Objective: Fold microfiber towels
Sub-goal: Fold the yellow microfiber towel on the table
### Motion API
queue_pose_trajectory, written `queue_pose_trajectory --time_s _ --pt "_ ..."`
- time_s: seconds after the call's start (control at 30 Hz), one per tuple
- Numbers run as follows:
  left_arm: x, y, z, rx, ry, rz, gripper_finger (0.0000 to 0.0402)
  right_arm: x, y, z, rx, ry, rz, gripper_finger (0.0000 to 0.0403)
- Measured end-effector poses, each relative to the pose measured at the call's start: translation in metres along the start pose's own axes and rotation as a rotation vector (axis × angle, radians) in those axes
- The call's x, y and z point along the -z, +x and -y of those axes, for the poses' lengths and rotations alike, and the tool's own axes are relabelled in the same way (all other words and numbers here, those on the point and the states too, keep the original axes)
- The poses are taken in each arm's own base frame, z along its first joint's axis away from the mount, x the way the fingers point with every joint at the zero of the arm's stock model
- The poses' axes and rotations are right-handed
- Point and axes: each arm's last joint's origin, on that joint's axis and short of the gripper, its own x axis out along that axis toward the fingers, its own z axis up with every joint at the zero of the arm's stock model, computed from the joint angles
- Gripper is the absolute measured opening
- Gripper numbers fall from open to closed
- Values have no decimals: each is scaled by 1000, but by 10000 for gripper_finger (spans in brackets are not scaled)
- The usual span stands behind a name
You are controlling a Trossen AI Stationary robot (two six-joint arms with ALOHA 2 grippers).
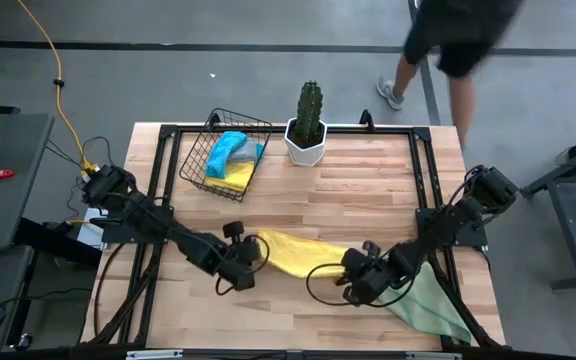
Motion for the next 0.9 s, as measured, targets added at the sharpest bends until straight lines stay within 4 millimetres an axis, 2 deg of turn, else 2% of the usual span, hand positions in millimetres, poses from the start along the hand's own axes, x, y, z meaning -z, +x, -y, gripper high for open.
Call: queue_pose_trajectory --time_s 0.2,0.33,0.57,0.9 --pt "-11 13 -24 -63 -37 -38 0 0 0 7 96 100 57 0" --pt "-14 17 -32 -84 -62 -51 0 2 -1 14 173 156 65 0" --pt "-13 26 -32 -129 -93 -54 0 3 0 19 237 184 102 0" --pt "-7 50 -31 -268 -71 -35 0 3 25 28 345 227 85 0"
